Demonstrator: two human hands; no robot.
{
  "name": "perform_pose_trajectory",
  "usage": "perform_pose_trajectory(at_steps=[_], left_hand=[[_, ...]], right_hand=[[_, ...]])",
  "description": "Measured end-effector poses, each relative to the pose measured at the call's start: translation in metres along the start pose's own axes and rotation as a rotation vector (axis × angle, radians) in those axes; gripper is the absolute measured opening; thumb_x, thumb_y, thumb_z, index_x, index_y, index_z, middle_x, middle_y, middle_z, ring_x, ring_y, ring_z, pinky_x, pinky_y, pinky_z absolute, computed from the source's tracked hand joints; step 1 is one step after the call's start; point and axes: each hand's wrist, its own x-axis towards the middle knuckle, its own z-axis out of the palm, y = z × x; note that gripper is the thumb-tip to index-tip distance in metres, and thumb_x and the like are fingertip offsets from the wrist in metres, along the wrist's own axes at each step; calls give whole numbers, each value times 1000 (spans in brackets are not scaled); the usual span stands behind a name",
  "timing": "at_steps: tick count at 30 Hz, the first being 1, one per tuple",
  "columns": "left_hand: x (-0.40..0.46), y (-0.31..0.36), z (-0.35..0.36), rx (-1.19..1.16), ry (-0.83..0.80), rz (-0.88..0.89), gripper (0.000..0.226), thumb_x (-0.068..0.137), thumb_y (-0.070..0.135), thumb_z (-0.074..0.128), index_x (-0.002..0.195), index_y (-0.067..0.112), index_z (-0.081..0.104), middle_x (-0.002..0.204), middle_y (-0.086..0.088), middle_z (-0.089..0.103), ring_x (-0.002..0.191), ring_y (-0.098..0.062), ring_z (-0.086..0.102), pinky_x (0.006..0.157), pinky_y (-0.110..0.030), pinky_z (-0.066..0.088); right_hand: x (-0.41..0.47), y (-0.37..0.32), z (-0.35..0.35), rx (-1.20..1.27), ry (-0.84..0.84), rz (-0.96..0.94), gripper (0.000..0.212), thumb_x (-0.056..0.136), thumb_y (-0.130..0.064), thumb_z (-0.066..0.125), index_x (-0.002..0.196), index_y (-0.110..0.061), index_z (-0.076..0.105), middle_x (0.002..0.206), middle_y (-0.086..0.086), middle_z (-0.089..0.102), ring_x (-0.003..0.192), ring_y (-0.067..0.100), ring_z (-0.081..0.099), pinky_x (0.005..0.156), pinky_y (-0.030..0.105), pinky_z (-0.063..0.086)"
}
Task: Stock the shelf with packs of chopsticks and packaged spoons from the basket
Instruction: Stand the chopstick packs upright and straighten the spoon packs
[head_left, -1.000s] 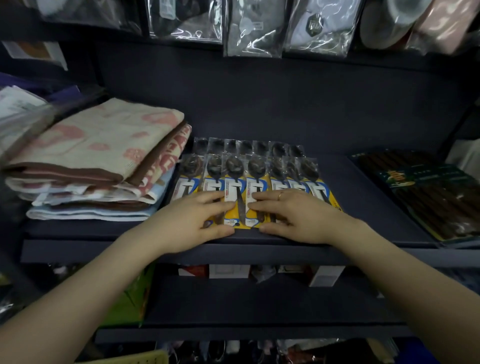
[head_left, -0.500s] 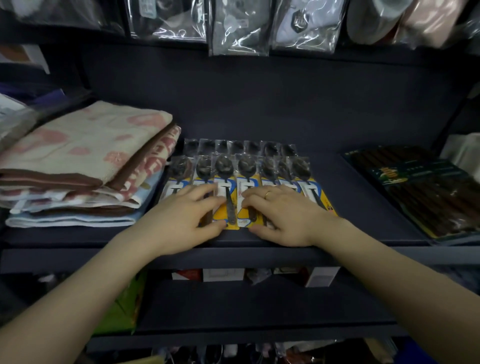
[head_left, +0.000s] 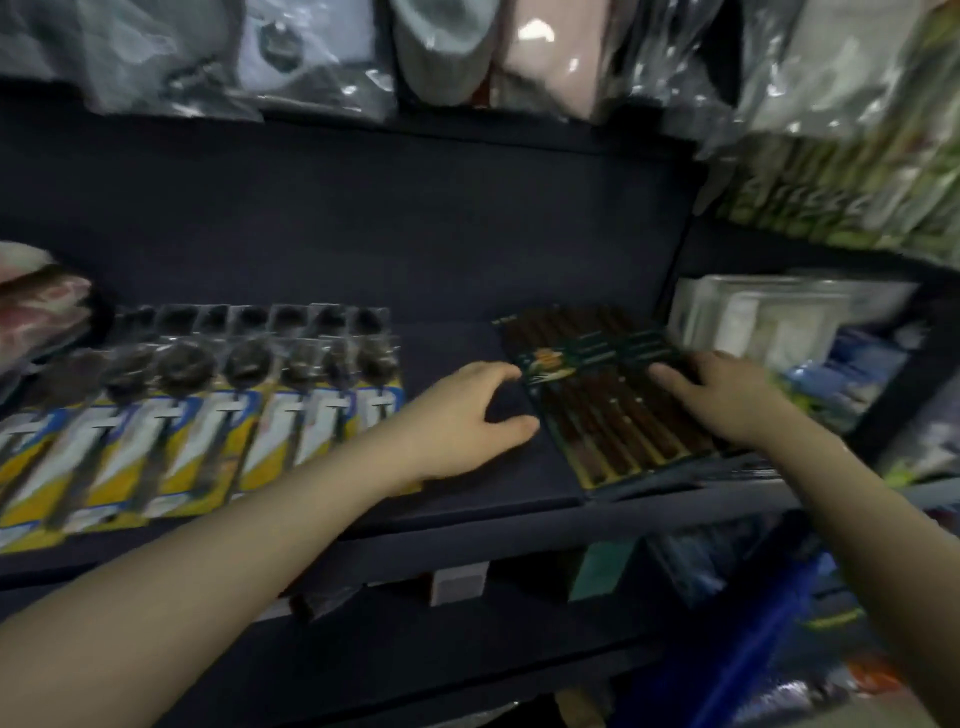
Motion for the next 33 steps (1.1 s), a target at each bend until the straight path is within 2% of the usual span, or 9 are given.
perform_pose_trajectory(at_steps=[4,8,12,18,22,25,29,32,33], left_hand=[[32,28,36,-293,-52,-139,72,85,54,47,144,34,12,157,4,5,142,-16,14,109,-26,19],[45,46,60,-23,-72,-118,62,85,57,39,140,47,11,153,1,-25,142,-23,-17,117,-41,3],[49,54,68,0,-27,-160,66,73,68,30,135,54,15,156,5,-12,142,-20,-15,116,-42,3],[58,52,75,-23,29,-158,64,67,71,28,128,62,11,155,9,-10,142,-18,-14,116,-42,2],[62,56,80,-178,81,-40,59,62,85,27,117,71,9,155,13,-3,142,-6,-5,117,-36,8],[64,60,79,-282,117,-28,59,76,60,38,130,51,15,152,14,7,137,2,6,115,-25,12],[63,62,79,-478,205,-160,81,72,55,51,141,35,15,140,21,19,135,-2,18,116,-31,16],[69,62,76,-951,356,-336,95,63,55,72,141,23,27,139,9,41,123,-10,45,110,-37,32],[73,62,74,-1110,358,-351,84,64,46,76,133,15,40,128,0,57,111,-12,58,101,-38,44]], right_hand=[[24,29,-9,181,-214,103,73,92,-59,31,133,1,45,137,22,49,119,35,51,85,30,36],[41,32,-15,352,-270,130,65,97,-52,25,142,-6,38,149,15,38,133,32,41,107,32,33],[51,30,-14,463,-334,120,65,98,-49,25,148,-7,24,154,14,29,137,31,36,108,33,31],[59,42,-5,956,-367,130,57,92,-42,49,138,-7,43,136,11,54,120,30,54,103,42,44],[48,29,-15,1209,-543,96,62,76,-32,75,126,-3,53,104,14,69,86,28,70,64,36,59],[48,16,-22,1136,-531,27,76,65,-27,83,127,0,49,109,19,67,88,31,70,63,40,60],[43,23,-24,1166,-479,12,53,74,-21,74,117,3,56,100,18,69,80,29,70,68,41,60],[35,38,-23,1350,-612,30,32,80,-25,63,102,-2,61,85,14,69,68,28,67,67,39,57],[35,42,-22,1392,-652,28,24,82,-26,59,95,-5,62,79,12,68,66,27,65,67,36,54]])
